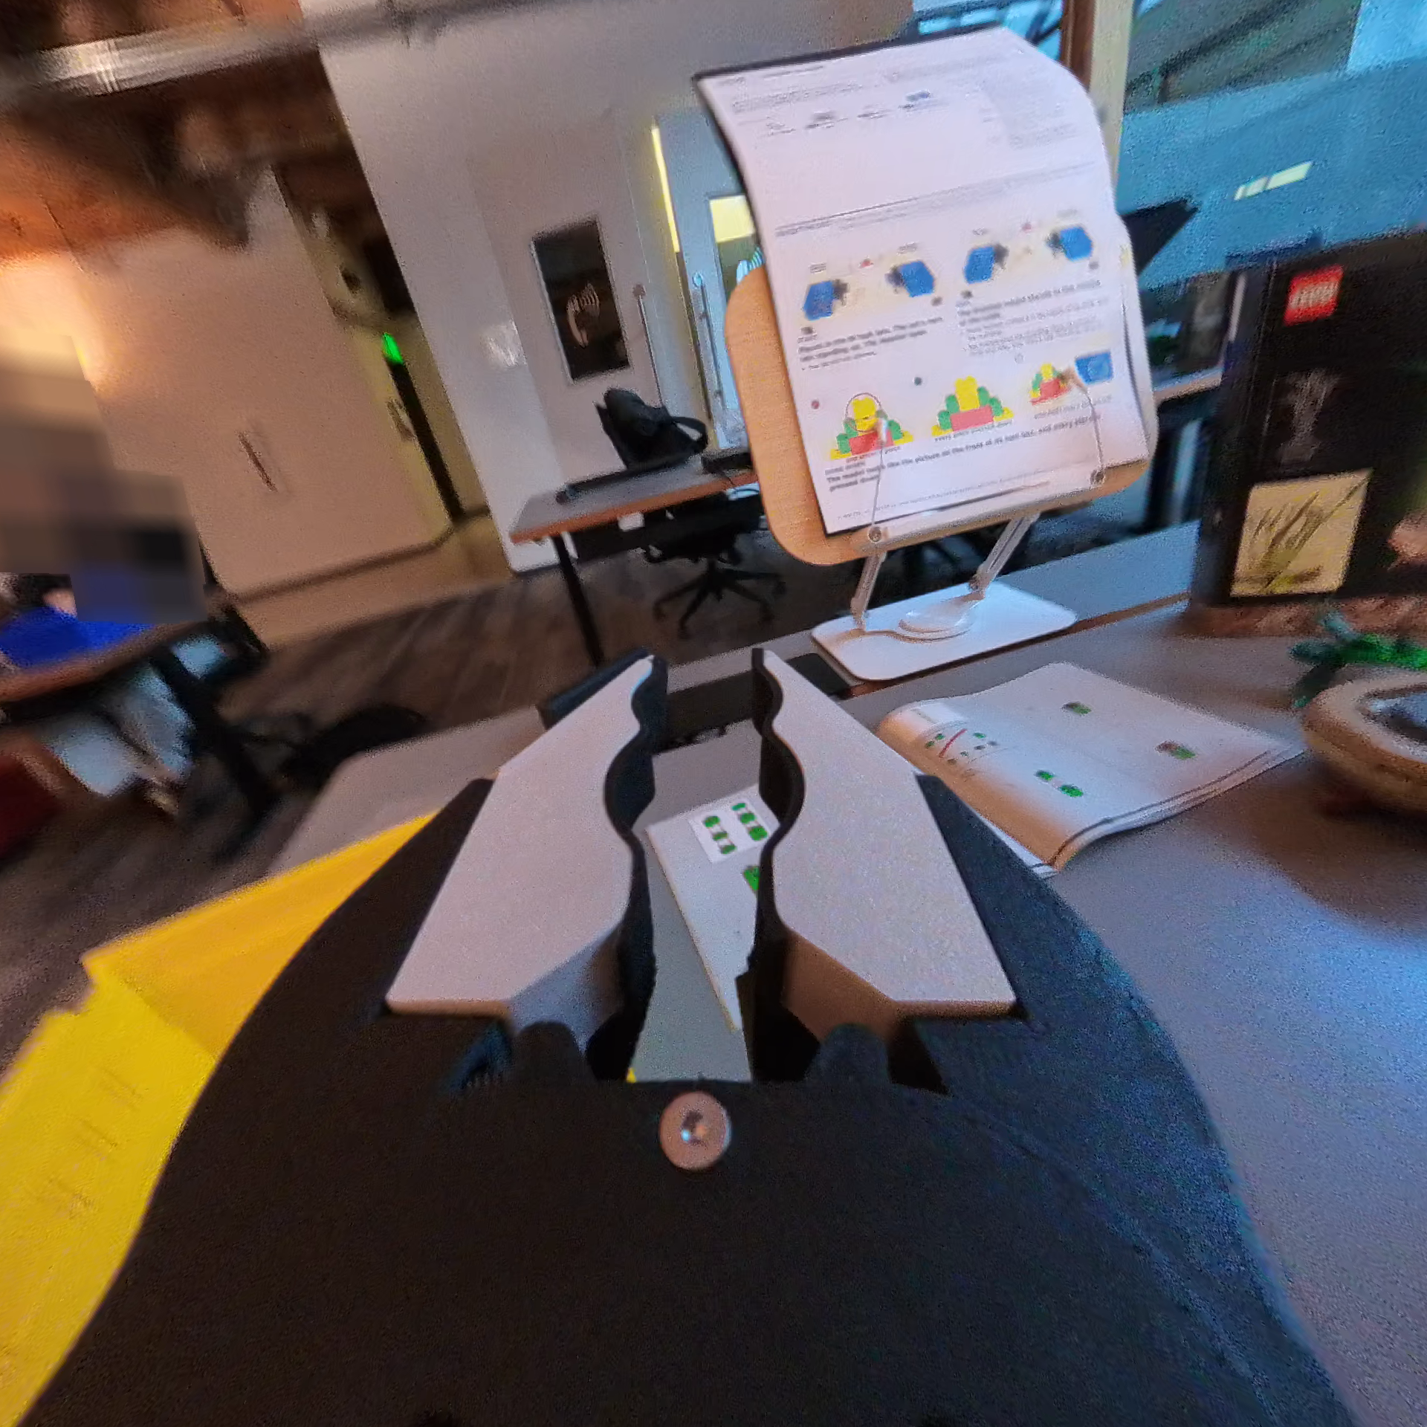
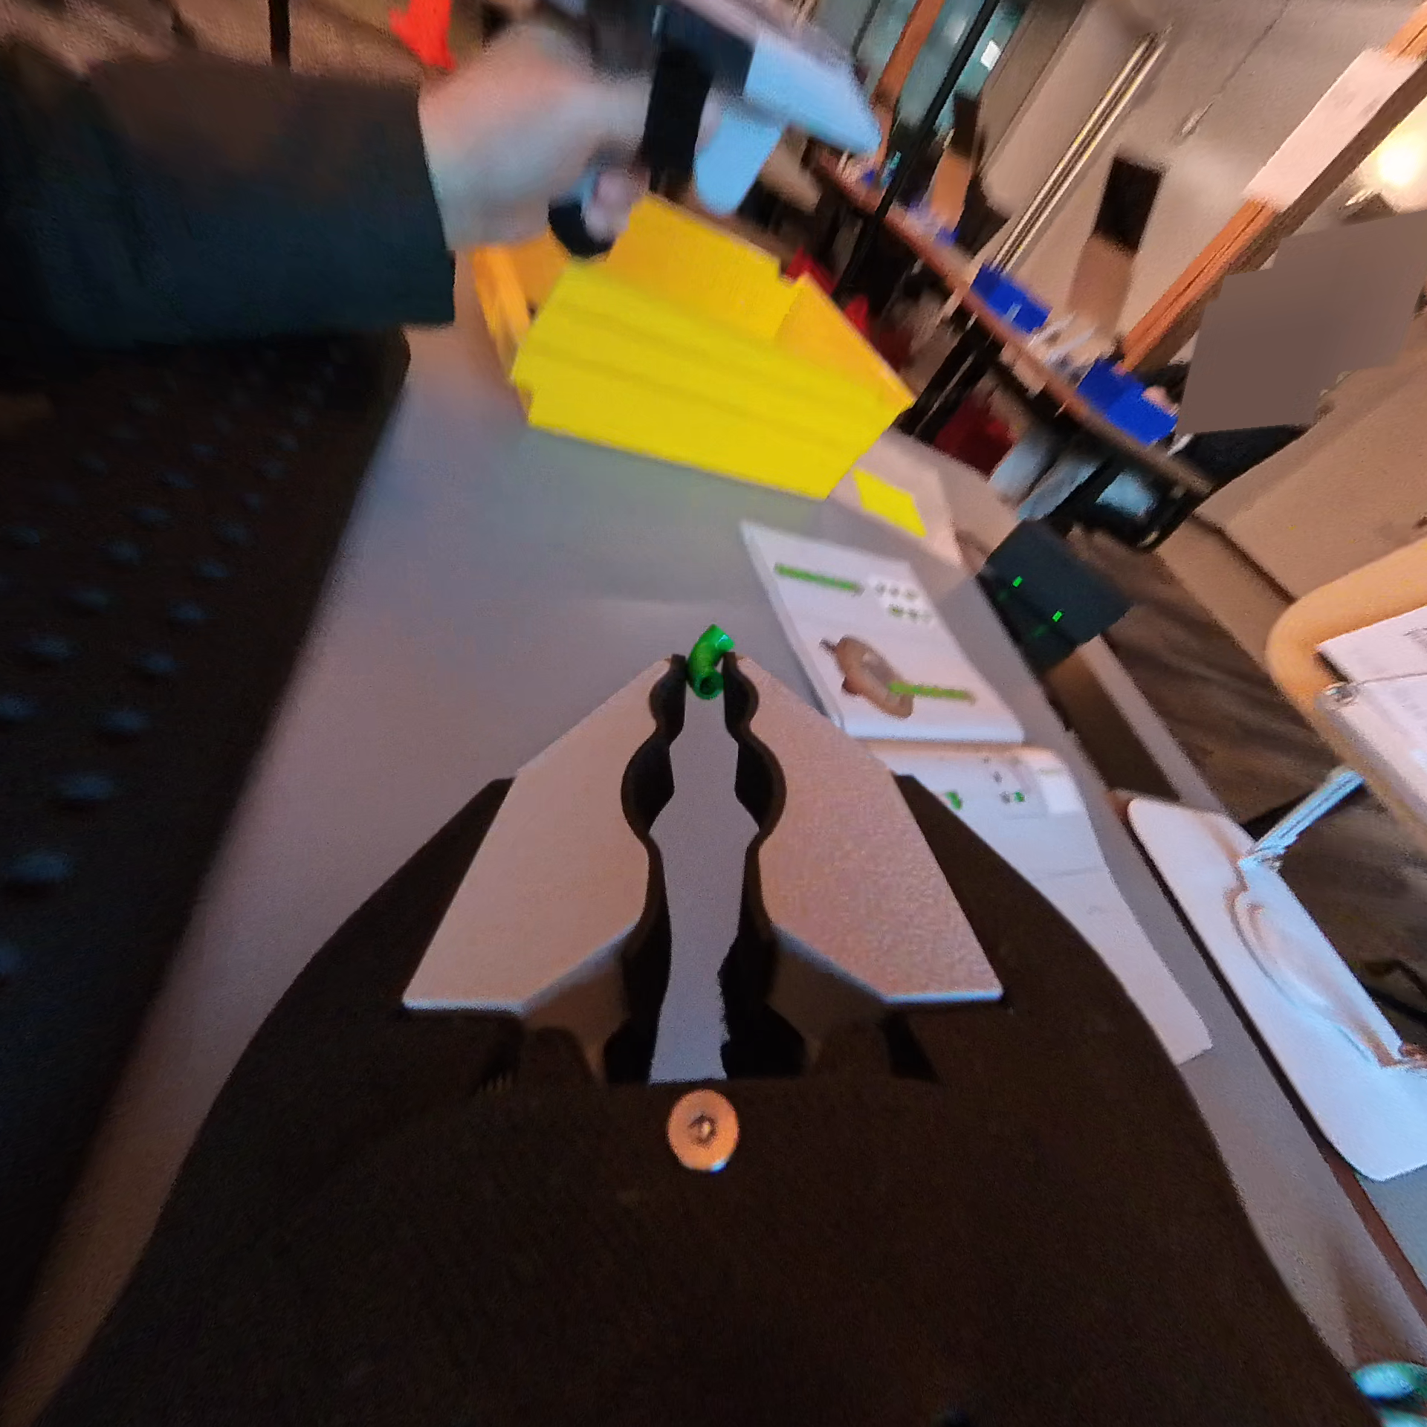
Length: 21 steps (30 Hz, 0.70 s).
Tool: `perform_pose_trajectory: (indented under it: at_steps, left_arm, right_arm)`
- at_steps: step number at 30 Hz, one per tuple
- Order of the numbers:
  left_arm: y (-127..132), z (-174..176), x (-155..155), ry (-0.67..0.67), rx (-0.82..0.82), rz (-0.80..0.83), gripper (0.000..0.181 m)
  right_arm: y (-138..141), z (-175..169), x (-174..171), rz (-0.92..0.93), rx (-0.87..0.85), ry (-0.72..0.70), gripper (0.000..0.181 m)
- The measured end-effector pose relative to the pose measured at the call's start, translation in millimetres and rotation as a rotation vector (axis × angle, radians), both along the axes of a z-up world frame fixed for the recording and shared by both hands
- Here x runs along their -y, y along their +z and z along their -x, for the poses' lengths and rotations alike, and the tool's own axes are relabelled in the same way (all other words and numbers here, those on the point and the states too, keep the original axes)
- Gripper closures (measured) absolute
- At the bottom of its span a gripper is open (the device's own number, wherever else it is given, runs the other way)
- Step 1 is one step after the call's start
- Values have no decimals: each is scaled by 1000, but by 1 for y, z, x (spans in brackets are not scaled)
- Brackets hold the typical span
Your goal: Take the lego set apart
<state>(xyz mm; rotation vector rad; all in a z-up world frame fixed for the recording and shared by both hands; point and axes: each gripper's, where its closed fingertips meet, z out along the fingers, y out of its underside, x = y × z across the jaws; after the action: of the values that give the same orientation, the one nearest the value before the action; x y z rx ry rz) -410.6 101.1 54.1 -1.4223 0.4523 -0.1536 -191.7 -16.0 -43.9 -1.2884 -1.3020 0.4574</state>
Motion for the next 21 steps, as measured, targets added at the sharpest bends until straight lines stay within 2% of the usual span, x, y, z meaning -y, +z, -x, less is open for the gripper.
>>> perform_pose_trajectory:
  at_steps: [2, 3, 7, 10, 12, 15, 17, 19, 20, 21]
  left_arm:
    - [2, -17, 3, 83, -144, -71, 163]
    - [-1, -29, 6, 77, -190, -78, 165]
    - [-33, -93, 23, -240, -174, 53, 159]
    - [-65, -107, 19, -295, -166, 226, 154]
    - [-79, -103, 12, -263, -158, 302, 153]
    - [-82, -70, -5, -55, -196, 309, 152]
    - [-79, -22, -10, 212, -300, 355, 143]
    - [-70, 36, -5, 489, -386, 422, 122]
    - [-67, 58, -1, 561, -375, 452, 119]
    - [-72, 70, 1, 569, -338, 508, 117]
  right_arm:
    - [16, -5, 1, -20, -85, 3, 173]
    - [24, -7, 3, -28, -125, 11, 173]
    - [48, -11, 15, -42, -267, 88, 173]
    - [46, -12, 14, -39, -259, 78, 173]
    - [44, -11, 14, -54, -240, 75, 173]
    - [39, -8, 13, -52, -210, 71, 173]
    - [35, -7, 12, -55, -193, 64, 173]
    - [34, -8, 10, -56, -188, 54, 173]
    - [33, -9, 8, -50, -189, 51, 173]
    - [32, -10, 7, -41, -192, 46, 173]
